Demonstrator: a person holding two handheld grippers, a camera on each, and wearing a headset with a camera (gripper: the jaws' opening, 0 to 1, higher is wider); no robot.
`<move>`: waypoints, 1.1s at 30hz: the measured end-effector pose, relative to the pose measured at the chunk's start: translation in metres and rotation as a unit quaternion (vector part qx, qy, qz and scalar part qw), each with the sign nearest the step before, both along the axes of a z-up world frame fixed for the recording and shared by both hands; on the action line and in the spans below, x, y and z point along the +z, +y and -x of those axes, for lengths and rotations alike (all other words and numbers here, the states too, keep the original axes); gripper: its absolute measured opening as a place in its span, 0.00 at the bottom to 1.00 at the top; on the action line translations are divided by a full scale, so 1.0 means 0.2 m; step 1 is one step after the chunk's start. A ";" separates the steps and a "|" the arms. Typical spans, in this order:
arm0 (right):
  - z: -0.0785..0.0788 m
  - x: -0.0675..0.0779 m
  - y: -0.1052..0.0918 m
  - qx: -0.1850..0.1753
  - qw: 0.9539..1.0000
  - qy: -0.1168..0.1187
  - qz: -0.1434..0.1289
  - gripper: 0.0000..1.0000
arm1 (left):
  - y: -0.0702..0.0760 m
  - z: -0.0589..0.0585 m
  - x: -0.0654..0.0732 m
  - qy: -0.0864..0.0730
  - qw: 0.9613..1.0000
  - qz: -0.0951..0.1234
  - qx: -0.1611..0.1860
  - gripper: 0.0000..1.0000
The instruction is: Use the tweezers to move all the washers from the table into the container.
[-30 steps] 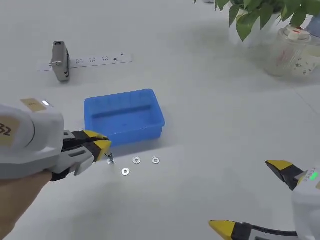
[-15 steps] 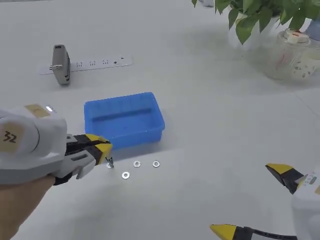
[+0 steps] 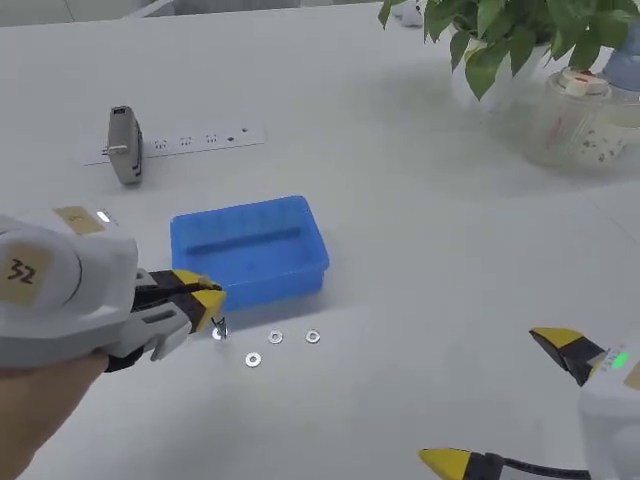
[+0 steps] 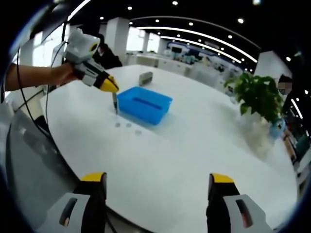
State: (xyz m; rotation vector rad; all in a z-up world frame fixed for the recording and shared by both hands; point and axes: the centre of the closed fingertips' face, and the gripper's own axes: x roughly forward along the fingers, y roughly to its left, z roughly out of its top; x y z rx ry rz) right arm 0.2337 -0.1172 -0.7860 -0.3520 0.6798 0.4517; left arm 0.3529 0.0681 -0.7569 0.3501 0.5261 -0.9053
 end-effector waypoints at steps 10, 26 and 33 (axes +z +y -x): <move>0.00 0.02 0.00 -0.002 1.000 -0.010 -0.010 0.85 | -0.02 0.00 0.14 -0.030 0.999 -0.017 -0.020 0.00; -0.01 0.06 -0.01 -0.012 1.000 -0.022 -0.012 0.87 | -0.01 -0.16 0.28 -0.059 0.998 -0.011 -0.021 0.00; -0.01 0.05 -0.01 -0.010 1.000 -0.019 -0.007 0.86 | -0.01 -0.23 0.18 -0.030 1.000 0.004 -0.006 0.00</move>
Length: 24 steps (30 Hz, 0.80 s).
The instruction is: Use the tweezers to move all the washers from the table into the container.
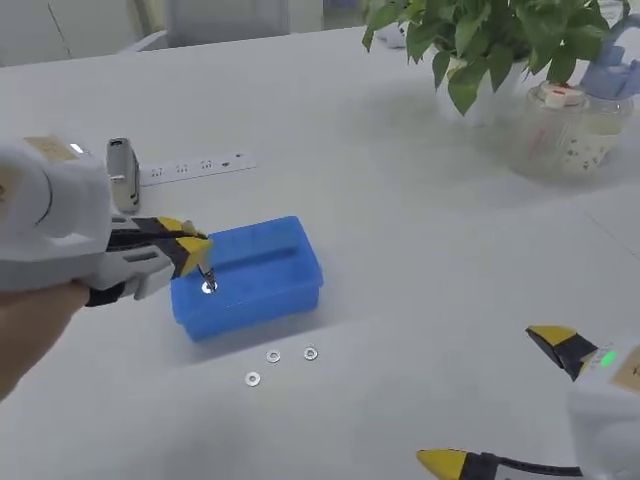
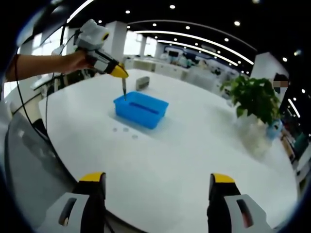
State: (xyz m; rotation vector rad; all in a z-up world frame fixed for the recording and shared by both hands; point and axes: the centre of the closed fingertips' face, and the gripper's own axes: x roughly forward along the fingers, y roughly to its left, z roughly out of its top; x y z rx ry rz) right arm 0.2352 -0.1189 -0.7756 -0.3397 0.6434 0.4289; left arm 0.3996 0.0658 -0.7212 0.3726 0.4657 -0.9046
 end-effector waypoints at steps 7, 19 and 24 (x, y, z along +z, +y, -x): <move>0.00 -0.01 0.00 -0.001 1.000 0.004 0.002 0.85 | -0.03 -0.03 -0.10 0.011 1.000 -0.007 0.000 0.00; 0.00 -0.02 0.00 0.000 1.000 0.009 0.002 0.84 | -0.01 -0.04 -0.24 0.041 0.999 -0.008 0.016 0.00; 0.01 -0.02 0.00 0.001 1.000 0.011 0.003 0.84 | -0.01 -0.04 -0.26 0.040 0.999 -0.014 0.015 0.00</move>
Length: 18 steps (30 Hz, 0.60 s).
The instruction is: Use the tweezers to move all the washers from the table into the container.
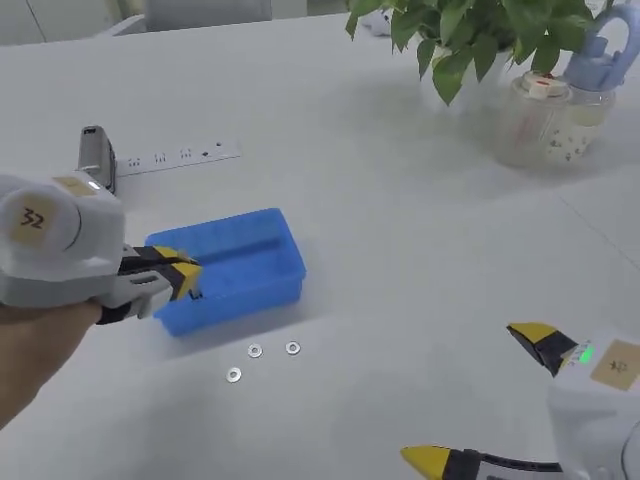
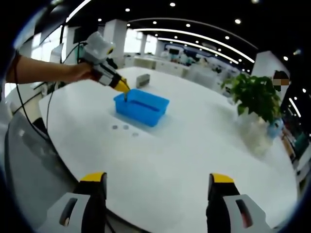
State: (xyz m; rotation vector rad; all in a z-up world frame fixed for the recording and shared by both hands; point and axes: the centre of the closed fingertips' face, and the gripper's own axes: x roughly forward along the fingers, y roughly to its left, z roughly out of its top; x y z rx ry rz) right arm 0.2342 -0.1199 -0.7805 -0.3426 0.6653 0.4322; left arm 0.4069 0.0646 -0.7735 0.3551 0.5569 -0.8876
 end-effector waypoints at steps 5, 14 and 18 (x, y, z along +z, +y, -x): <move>0.00 0.00 0.00 0.000 1.000 0.001 0.000 0.84 | -0.01 -0.01 0.00 0.001 1.000 0.010 0.005 0.00; 0.00 0.00 0.00 0.000 1.000 0.000 0.001 0.84 | 0.00 0.00 -0.01 0.006 1.000 0.007 0.008 0.00; 0.00 0.00 0.00 0.001 1.000 0.001 0.001 0.84 | 0.00 0.00 0.02 0.000 1.000 0.007 0.014 0.00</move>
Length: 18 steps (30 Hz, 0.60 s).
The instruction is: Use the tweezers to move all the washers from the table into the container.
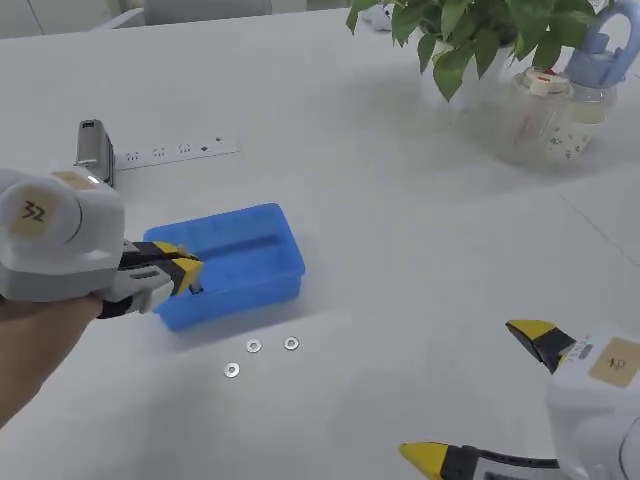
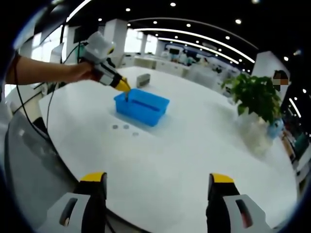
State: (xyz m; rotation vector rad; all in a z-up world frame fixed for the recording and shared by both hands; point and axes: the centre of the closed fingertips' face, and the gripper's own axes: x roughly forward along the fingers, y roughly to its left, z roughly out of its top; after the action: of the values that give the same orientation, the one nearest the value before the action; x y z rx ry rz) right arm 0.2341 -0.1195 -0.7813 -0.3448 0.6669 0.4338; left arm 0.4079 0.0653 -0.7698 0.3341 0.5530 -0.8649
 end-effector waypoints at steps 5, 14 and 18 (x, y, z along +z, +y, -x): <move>0.00 0.00 0.00 0.000 1.000 -0.002 0.000 0.84 | 0.02 0.01 0.08 -0.017 1.000 0.005 0.005 0.00; 0.00 0.01 0.00 0.000 1.000 -0.005 -0.001 0.84 | 0.02 0.09 0.22 -0.031 0.999 0.031 0.008 0.00; 0.00 0.01 0.00 0.001 1.000 -0.005 -0.001 0.84 | -0.01 0.15 0.22 -0.030 0.999 0.036 0.003 0.00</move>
State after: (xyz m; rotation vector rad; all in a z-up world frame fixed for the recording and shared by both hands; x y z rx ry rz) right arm 0.2342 -0.1189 -0.7793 -0.3452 0.6567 0.4336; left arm 0.3788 0.0642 -0.7249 0.2919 0.4672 -0.8633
